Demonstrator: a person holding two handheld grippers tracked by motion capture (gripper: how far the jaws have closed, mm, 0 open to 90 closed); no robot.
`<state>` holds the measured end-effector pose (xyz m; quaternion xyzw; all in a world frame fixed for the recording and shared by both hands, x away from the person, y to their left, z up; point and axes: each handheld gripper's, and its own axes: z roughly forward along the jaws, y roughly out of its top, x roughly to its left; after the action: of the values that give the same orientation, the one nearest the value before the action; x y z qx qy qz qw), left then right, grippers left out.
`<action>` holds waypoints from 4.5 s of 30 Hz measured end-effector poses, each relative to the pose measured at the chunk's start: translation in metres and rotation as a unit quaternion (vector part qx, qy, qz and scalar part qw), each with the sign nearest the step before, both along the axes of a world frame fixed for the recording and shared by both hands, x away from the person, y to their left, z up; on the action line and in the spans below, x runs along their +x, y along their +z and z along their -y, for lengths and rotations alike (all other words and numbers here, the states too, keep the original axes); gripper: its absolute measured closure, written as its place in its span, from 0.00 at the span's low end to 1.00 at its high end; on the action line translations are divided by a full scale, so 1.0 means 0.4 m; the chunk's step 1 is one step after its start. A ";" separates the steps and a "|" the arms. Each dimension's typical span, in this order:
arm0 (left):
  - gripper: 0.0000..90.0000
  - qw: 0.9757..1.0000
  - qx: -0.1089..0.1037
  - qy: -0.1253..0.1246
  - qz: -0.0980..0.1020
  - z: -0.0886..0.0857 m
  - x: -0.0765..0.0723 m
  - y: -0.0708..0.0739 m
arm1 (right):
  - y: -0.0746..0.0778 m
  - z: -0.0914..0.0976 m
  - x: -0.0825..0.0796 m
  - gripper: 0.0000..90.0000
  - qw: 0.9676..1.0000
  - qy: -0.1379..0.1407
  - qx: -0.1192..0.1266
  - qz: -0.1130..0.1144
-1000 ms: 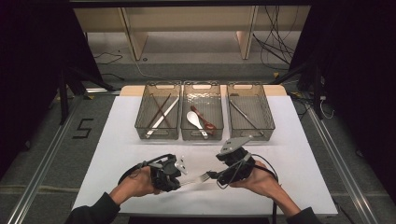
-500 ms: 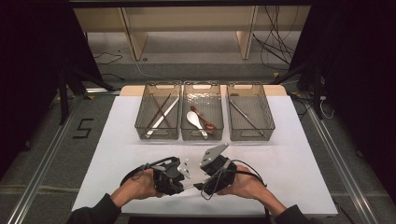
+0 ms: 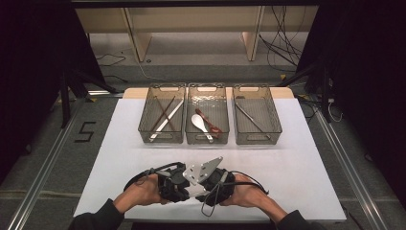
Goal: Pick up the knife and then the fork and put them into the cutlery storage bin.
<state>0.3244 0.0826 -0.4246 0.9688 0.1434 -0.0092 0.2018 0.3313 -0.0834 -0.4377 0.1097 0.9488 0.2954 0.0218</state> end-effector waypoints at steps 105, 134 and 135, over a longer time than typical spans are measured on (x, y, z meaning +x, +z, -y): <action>0.28 0.967 -0.165 0.180 0.067 -0.160 0.084 0.040 | 0.052 0.207 0.130 0.98 0.992 -0.124 0.015 -0.001; 0.23 0.945 -0.216 0.230 0.087 -0.207 0.071 0.042 | 0.123 0.300 0.190 0.98 0.973 -0.222 0.051 0.023; 0.23 0.944 -0.217 0.231 0.088 -0.209 0.071 0.043 | 0.126 0.304 0.194 0.98 0.972 -0.226 0.052 0.024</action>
<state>0.3529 0.1661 -0.4076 0.8388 0.3389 0.0921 0.4161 0.4089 -0.2050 -0.3875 0.3152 0.8818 0.3347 0.1048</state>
